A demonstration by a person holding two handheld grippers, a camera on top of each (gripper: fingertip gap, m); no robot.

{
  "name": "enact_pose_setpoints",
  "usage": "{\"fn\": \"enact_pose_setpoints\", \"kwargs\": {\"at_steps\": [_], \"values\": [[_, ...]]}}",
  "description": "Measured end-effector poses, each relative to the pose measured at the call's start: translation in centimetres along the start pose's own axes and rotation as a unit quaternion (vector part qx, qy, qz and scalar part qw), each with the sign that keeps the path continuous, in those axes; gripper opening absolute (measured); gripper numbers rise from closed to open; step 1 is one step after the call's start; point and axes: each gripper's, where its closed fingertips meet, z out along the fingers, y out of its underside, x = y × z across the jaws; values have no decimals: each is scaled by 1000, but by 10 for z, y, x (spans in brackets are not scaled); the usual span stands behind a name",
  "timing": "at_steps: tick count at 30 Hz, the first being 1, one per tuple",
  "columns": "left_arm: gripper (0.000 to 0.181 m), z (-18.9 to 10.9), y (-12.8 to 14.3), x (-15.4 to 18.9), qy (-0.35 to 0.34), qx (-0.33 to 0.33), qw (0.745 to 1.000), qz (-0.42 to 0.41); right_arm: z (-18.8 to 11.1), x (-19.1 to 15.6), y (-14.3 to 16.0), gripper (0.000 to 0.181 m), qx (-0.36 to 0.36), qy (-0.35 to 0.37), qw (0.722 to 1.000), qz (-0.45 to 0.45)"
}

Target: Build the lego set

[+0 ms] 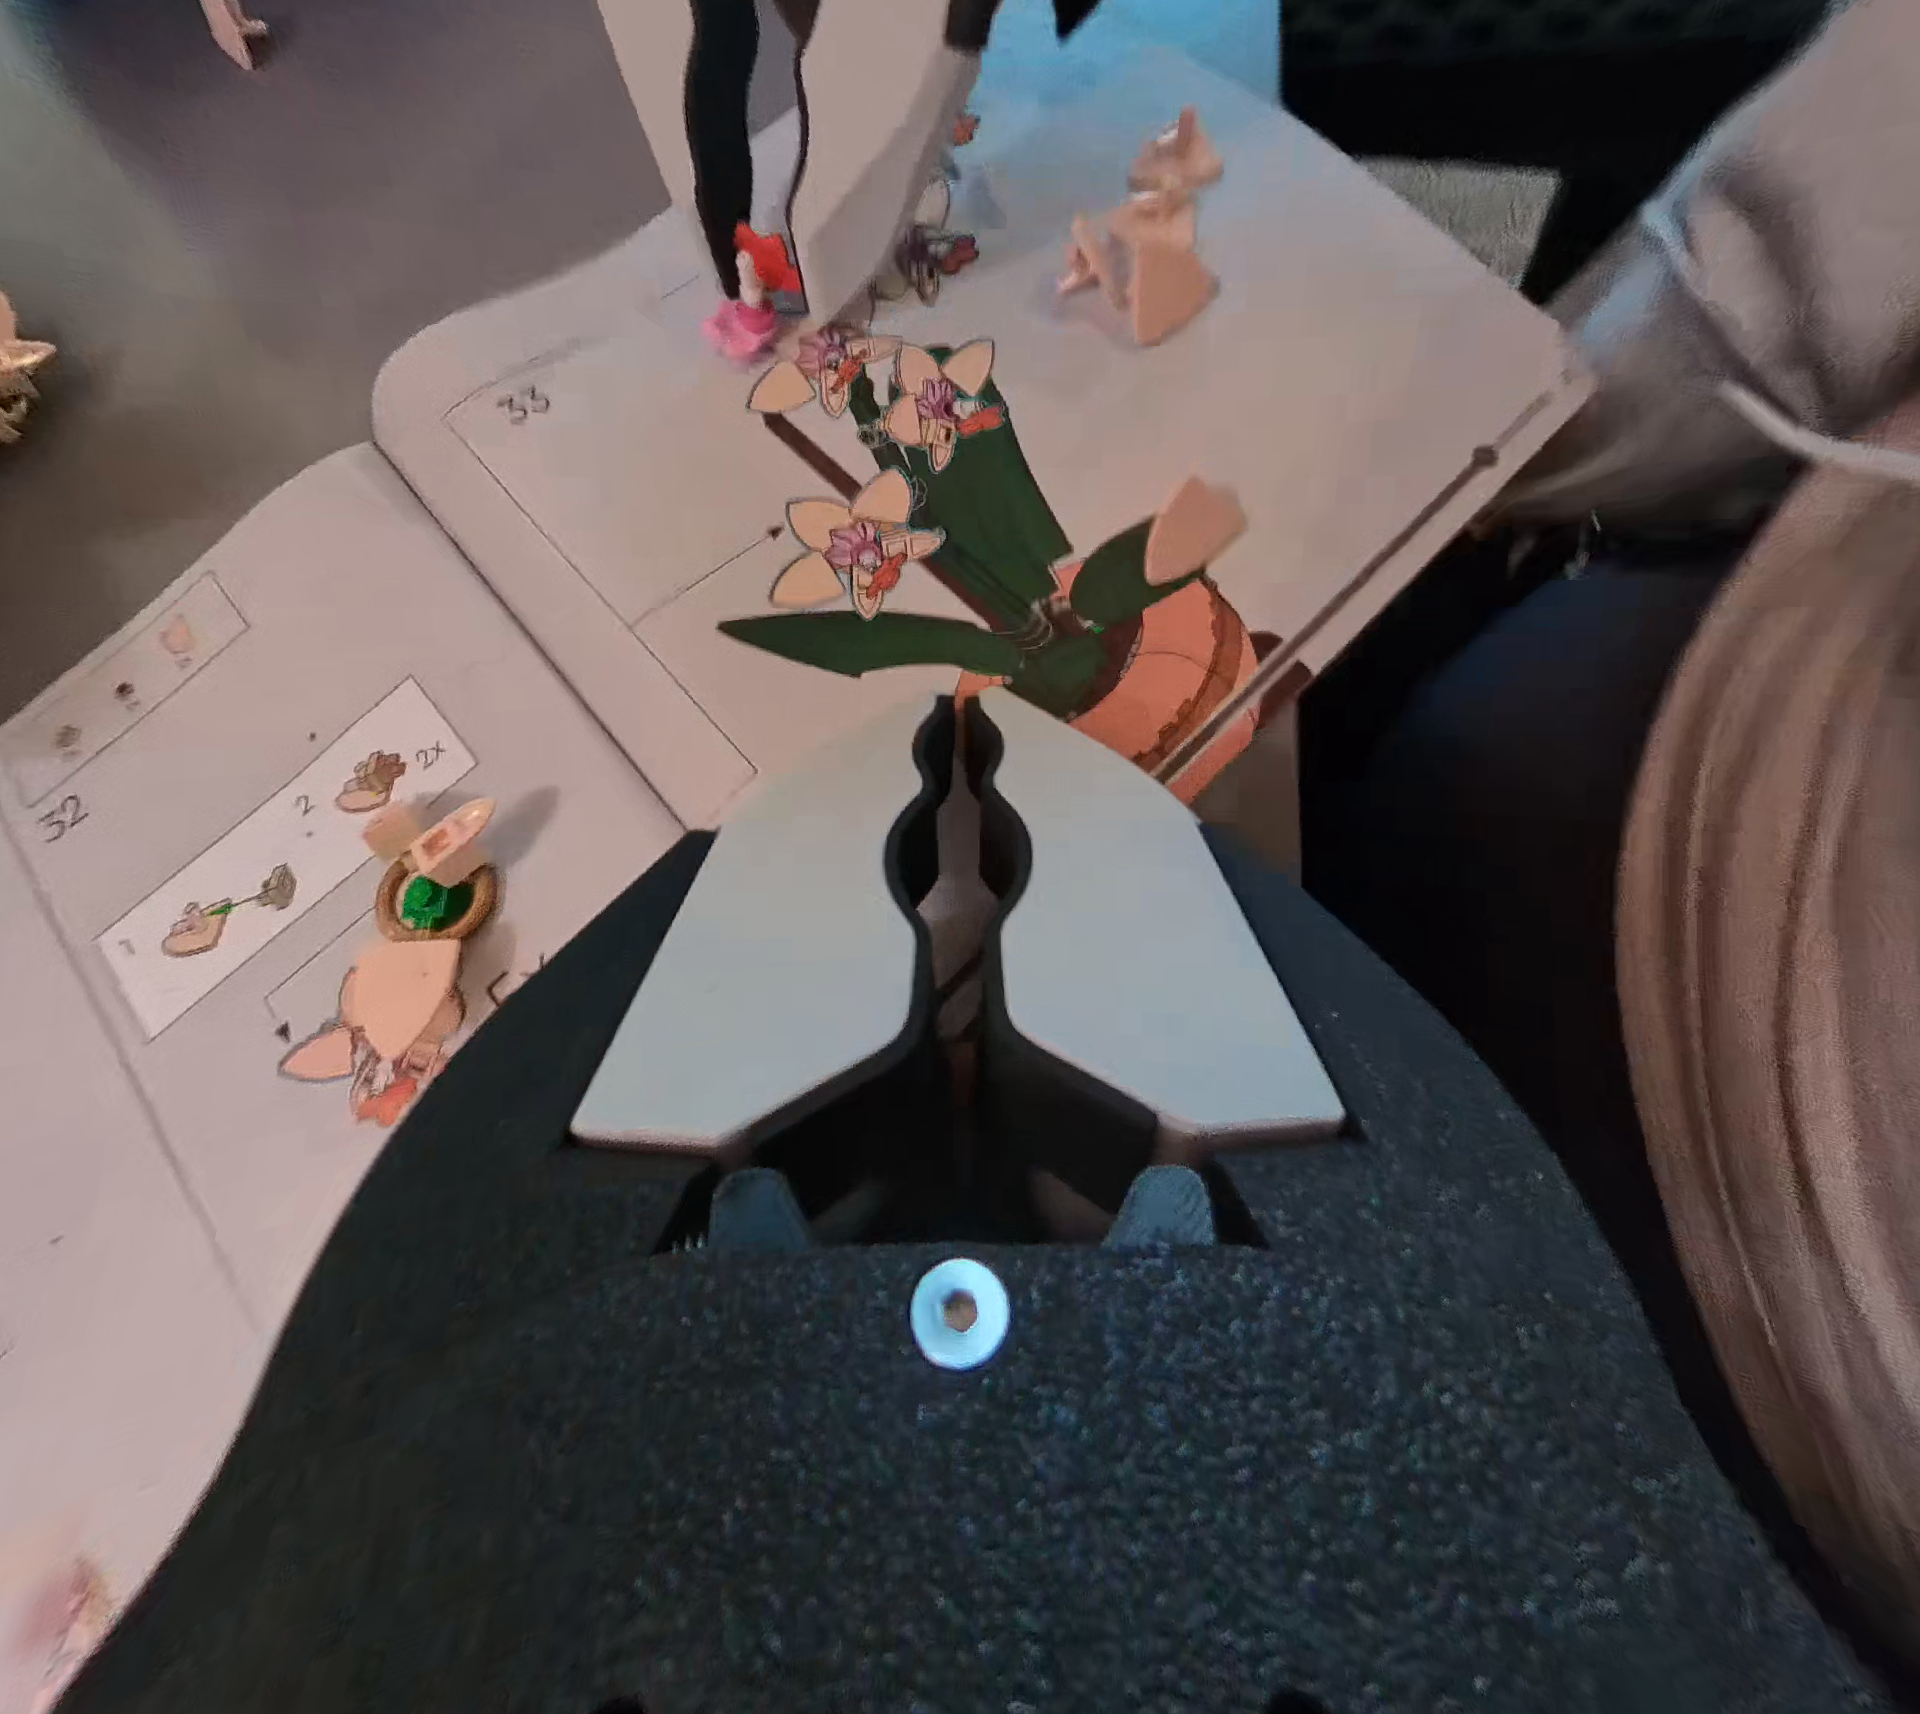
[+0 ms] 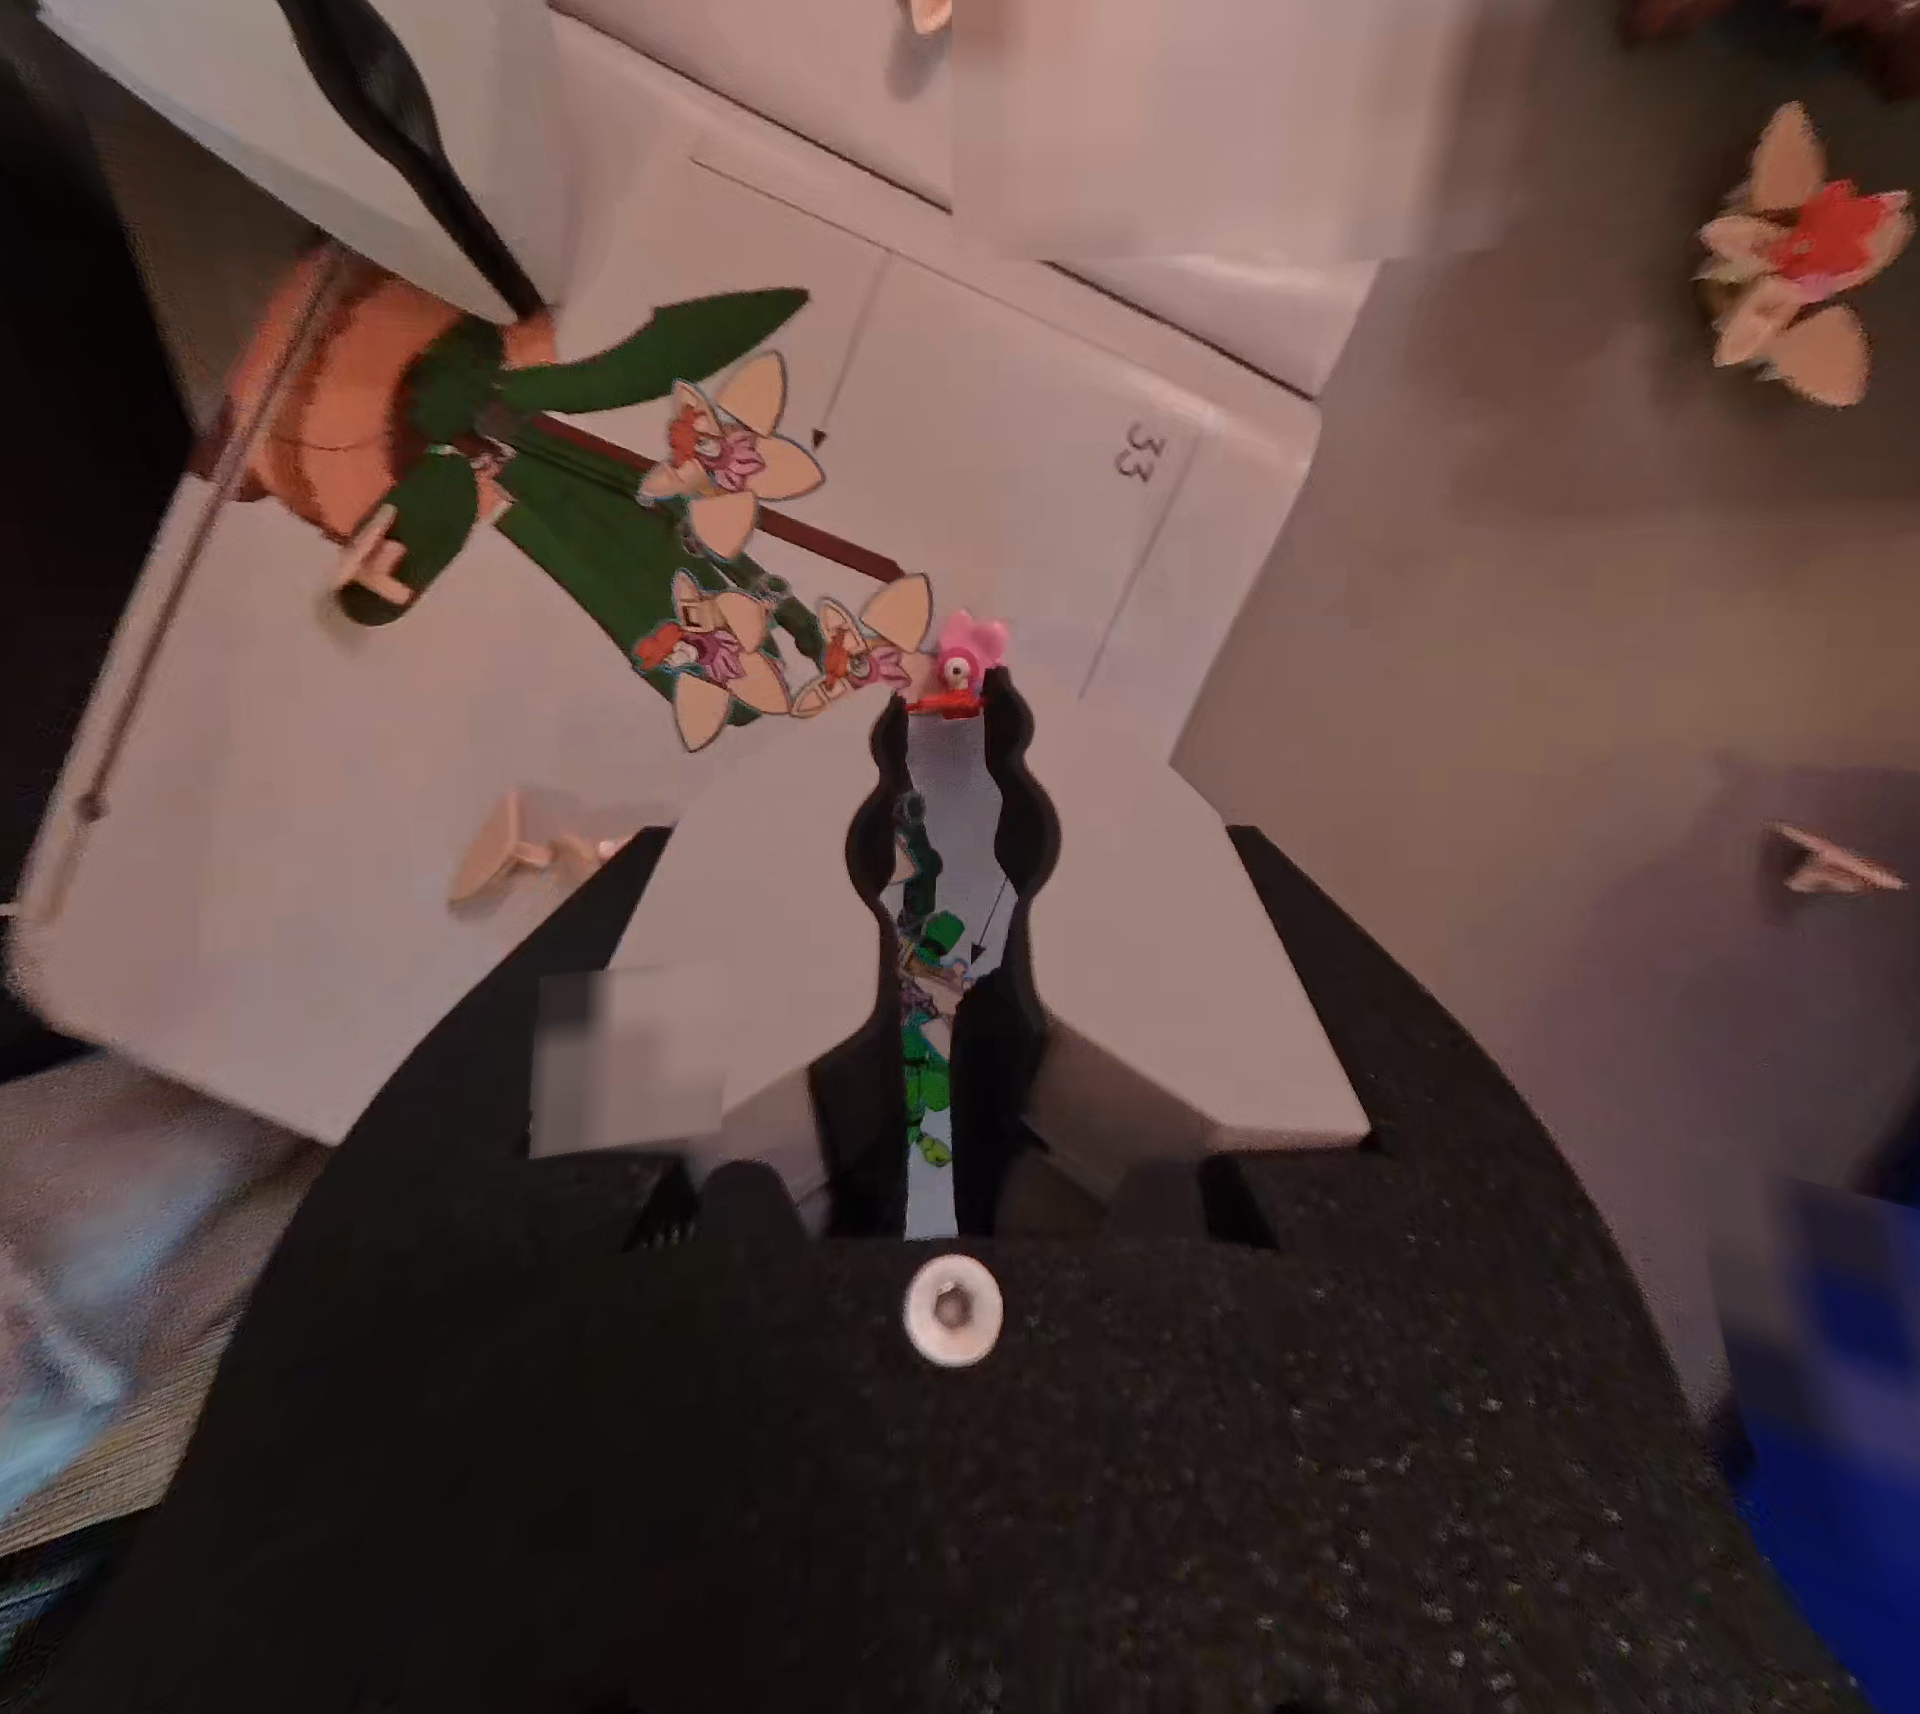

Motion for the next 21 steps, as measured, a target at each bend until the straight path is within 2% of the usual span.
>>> {"fn": "enact_pose_setpoints", "kwargs": {"at_steps": [1, 4, 7, 9, 12, 16, 18, 21], "values": [[1, 5, -4, -4, -7, 2, 1000, -14, -1, 7, 0, 14, 10, 13, 1000, -14], [0, 21, -14, -27, -65, -4, 997, -30, -10, 27, -11, 15, 49, 41, 997, -40], [2, 32, -24, -47, -115, -8, 993, -37, -28, 44, -33, 15, 100, 73, 989, -75], [2, 26, -45, -56, -122, 62, 989, -53, -42, 46, -53, 15, 137, 86, 981, -109], [5, -17, -79, -74, -86, 200, 968, -126, -63, 36, -90, 15, 204, 84, 955, -200], [19, -93, -115, -105, 56, 301, 931, -201, -89, 39, -152, 14, 224, 120, 904, -343], [20, -134, -138, -123, 108, 345, 908, -211, -103, 38, -184, 14, 233, 120, 878, -402], [17, -178, -161, -144, 110, 387, 900, -170, -121, 56, -220, 14, 221, 177, 848, -449]]}}
